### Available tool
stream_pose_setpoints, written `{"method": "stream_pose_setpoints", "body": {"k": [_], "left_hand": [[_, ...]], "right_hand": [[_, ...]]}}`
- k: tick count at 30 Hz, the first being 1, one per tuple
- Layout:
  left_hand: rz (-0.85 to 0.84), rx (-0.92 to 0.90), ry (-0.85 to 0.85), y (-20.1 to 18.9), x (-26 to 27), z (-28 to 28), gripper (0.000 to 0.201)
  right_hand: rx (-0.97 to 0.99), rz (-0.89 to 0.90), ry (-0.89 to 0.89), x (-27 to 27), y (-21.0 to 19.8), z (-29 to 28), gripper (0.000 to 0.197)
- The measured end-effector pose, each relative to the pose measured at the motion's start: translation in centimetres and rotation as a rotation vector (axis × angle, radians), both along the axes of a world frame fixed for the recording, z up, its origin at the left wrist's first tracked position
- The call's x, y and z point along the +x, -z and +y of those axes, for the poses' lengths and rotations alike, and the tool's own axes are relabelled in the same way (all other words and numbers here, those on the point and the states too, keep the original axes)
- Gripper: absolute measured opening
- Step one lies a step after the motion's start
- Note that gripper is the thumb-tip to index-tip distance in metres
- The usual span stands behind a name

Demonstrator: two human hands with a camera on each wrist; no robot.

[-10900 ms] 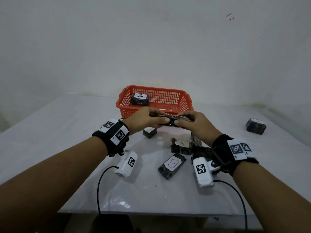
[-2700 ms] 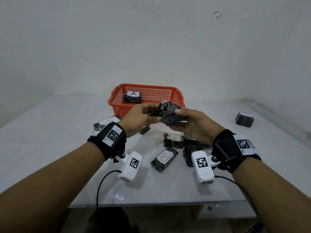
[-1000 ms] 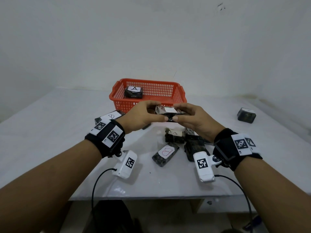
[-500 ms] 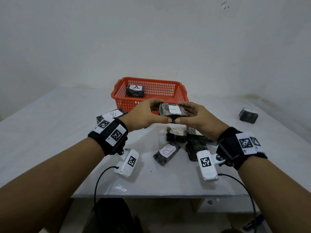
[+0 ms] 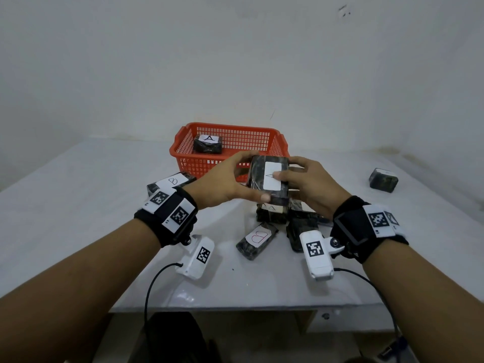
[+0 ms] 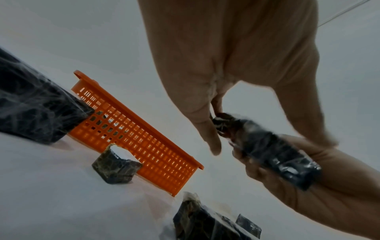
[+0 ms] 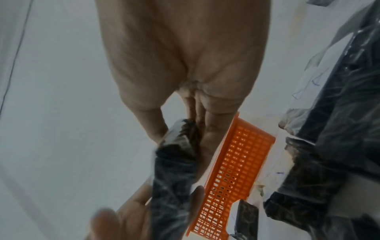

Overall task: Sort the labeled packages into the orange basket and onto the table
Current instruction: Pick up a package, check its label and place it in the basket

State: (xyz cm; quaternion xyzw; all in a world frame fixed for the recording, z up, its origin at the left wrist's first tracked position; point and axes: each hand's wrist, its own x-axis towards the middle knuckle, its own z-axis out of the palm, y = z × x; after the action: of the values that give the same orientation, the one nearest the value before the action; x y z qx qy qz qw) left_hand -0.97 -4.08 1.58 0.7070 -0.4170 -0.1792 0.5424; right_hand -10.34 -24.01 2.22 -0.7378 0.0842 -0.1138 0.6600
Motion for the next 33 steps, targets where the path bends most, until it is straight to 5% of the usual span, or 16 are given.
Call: {"method": "stream_pose_setpoints", "body": {"k": [3, 7, 11, 15, 24, 30, 33], "left_hand": [[0.084, -0.098, -0.085, 0.0, -0.3, -0.5, 0.047], [-0.055, -0.146, -0.211, 0.4, 0.0, -0.7, 0.021], [-0.113, -0.165, -0.223, 0.5, 0.1, -0.7, 0.021], [-0.159, -0.182, -0.225, 0.5, 0.3, -0.4, 0.024], [-0.171, -0.198, -0.092, -0.1, 0.0, 0.0, 0.030], [0.048, 0.004, -0.119, 0.2, 0.4, -0.3, 0.068], [0.121, -0.010, -0.105, 0.5, 0.6, -0.4, 0.038]], "right_hand": [[-0.030, -0.048, 0.008, -0.2, 0.1, -0.1, 0.046], [-0.045, -0.092, -0.027, -0.8, -0.3, 0.5, 0.051], [-0.047, -0.010, -0.015, -1.2, -0.6, 0.8, 0.038], [-0.018, 0.145, -0.030, -1.2, -0.5, 0.2, 0.049], [0.114, 0.115, -0.083, -0.8, -0.7, 0.2, 0.042], [0.039, -0.022, -0.004, 0.1, -0.2, 0.0, 0.040], [0.023, -0.024, -0.033, 0.3, -0.2, 0.2, 0.046]]}}
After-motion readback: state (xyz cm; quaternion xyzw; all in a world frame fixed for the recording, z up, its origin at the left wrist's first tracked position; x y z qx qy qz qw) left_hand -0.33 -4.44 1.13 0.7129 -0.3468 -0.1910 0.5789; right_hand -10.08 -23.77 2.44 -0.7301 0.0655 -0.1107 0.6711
